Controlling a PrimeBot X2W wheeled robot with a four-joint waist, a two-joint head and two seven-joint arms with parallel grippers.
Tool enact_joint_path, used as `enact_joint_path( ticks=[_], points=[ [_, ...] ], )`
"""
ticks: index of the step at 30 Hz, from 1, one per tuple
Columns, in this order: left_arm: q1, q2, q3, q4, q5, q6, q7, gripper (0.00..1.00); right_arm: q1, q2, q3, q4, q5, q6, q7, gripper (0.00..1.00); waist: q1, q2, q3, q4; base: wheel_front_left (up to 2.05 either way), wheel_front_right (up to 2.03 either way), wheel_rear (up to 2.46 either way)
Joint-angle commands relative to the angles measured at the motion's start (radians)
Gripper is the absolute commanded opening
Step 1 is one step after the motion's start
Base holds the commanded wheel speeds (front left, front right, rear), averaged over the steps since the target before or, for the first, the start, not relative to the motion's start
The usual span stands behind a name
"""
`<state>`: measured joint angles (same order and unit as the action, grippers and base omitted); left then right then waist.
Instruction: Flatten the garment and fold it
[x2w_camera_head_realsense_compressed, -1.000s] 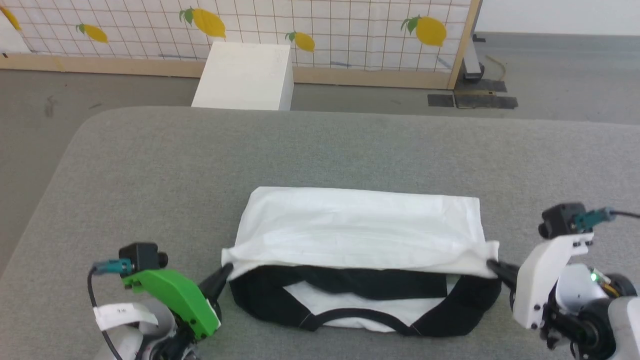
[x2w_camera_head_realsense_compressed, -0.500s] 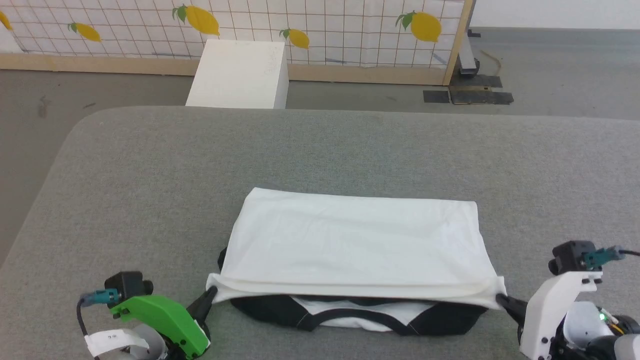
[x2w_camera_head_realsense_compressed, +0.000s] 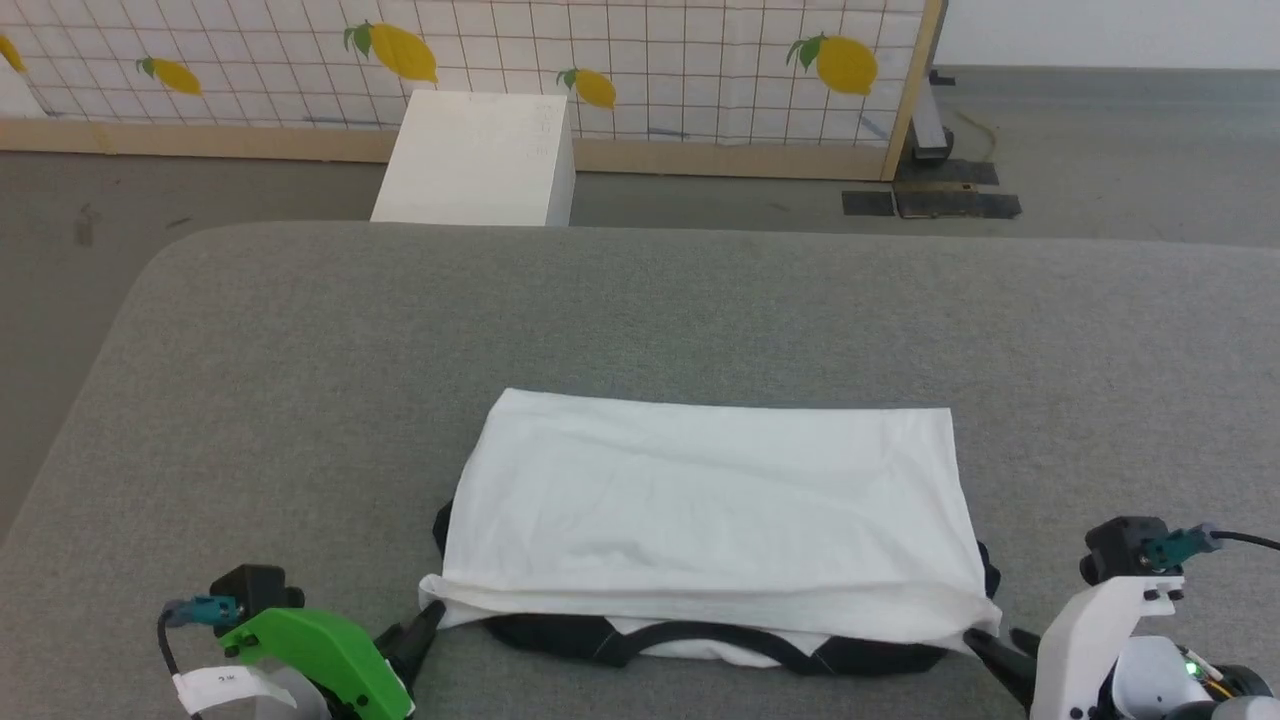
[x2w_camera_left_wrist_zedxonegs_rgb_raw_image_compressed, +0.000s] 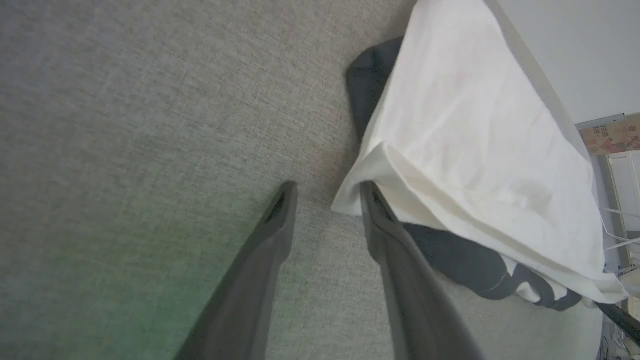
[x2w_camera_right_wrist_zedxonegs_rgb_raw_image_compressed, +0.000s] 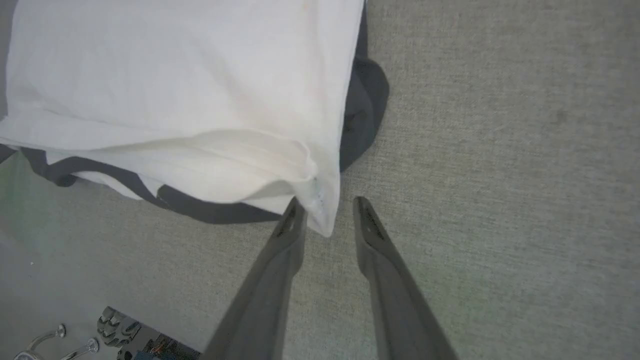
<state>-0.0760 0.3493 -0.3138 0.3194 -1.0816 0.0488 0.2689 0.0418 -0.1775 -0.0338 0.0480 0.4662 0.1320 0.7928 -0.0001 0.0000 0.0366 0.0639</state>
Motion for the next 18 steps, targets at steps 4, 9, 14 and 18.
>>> enact_joint_path(
  ticks=[4, 9, 14, 18],
  points=[
    [0.039, 0.047, 0.002, -0.032, -0.004, 0.037, 0.052, 1.0, 0.041, -0.018, -0.018, -0.042, 0.043, -0.001, 0.031, 1.0, 0.0001, 0.0, -0.031, 0.001, 0.0, 0.0, 0.0],
    [0.084, 0.11, 0.019, -0.118, -0.017, 0.103, 0.124, 1.0, 0.083, -0.029, -0.099, -0.149, 0.128, -0.001, 0.118, 1.0, 0.0001, 0.0, -0.055, -0.002, 0.0, 0.0, 0.0],
    [0.1, 0.154, 0.088, -0.234, 0.014, 0.13, 0.037, 1.0, 0.067, -0.031, -0.221, -0.235, 0.159, -0.001, 0.17, 1.0, 0.0001, 0.0, -0.062, -0.004, 0.0, 0.0, 0.0],
    [0.071, 0.167, 0.136, -0.307, 0.095, 0.1, -0.13, 1.0, 0.015, -0.037, -0.27, -0.246, 0.125, -0.001, 0.177, 1.0, 0.0001, 0.0, -0.042, -0.001, 0.0, 0.0, 0.0]
  ],
)
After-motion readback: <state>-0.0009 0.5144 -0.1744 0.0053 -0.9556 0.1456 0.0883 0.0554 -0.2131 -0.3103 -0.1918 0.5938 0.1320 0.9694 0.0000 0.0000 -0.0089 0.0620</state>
